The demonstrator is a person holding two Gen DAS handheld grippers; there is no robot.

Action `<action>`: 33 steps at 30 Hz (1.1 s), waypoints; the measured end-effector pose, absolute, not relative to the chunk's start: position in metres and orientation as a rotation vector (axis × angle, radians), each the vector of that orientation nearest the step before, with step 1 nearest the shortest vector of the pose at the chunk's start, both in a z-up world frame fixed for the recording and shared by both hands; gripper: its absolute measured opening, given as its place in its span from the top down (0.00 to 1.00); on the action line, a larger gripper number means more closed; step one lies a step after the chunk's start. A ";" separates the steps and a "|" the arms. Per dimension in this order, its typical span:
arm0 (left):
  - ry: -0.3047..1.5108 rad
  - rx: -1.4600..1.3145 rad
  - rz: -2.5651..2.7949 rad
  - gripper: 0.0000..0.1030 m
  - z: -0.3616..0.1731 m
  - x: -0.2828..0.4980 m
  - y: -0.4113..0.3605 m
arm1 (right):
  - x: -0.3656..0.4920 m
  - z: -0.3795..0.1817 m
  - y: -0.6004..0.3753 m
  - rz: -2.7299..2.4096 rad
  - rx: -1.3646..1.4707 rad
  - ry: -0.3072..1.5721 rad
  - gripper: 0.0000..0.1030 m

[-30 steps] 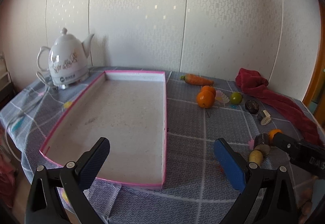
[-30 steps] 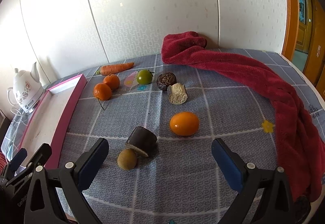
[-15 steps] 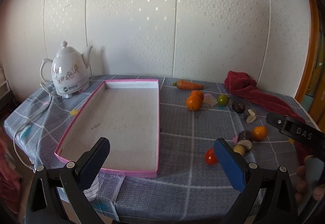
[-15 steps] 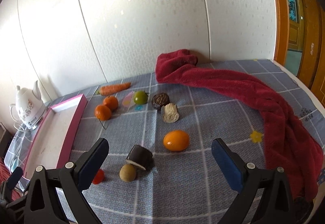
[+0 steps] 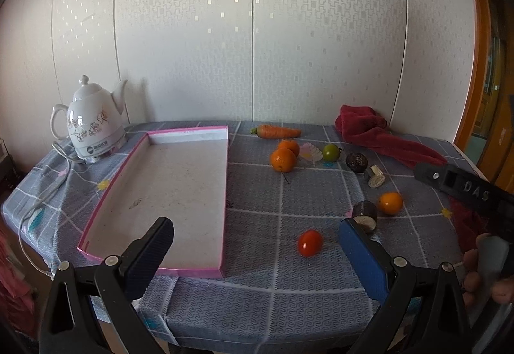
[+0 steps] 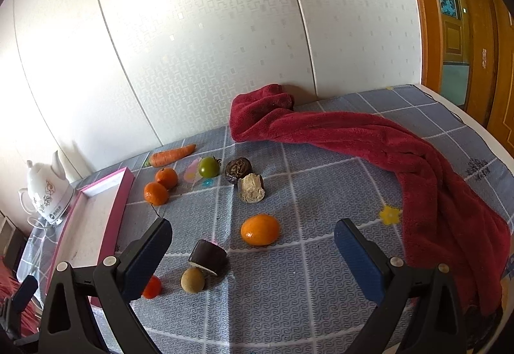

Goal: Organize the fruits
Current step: 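Move both tools toward the tomato and kiwi beside the pink tray, then grasp the red cherry tomato with the left tool while the right tool grasps the brown kiwi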

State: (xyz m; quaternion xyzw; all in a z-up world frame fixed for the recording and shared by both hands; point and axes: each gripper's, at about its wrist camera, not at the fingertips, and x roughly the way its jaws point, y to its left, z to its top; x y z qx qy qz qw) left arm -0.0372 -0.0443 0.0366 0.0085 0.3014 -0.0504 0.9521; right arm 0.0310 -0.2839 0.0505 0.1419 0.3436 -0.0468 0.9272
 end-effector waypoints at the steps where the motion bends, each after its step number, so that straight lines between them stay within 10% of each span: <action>1: 0.622 0.013 -0.106 0.01 0.035 -0.035 -0.045 | 0.030 0.051 -0.287 -0.096 0.293 0.702 0.00; 9: 0.711 -0.021 -0.204 0.20 0.014 -0.016 -0.049 | 0.028 0.058 -0.324 -0.100 0.439 0.696 0.01; 25: 0.893 -0.026 -0.305 0.38 -0.026 0.027 -0.075 | 0.055 0.029 -0.313 0.027 0.490 0.837 0.47; 33: 0.873 -0.037 -0.286 0.63 -0.033 0.031 -0.071 | 0.062 0.017 -0.281 0.179 0.450 0.937 0.65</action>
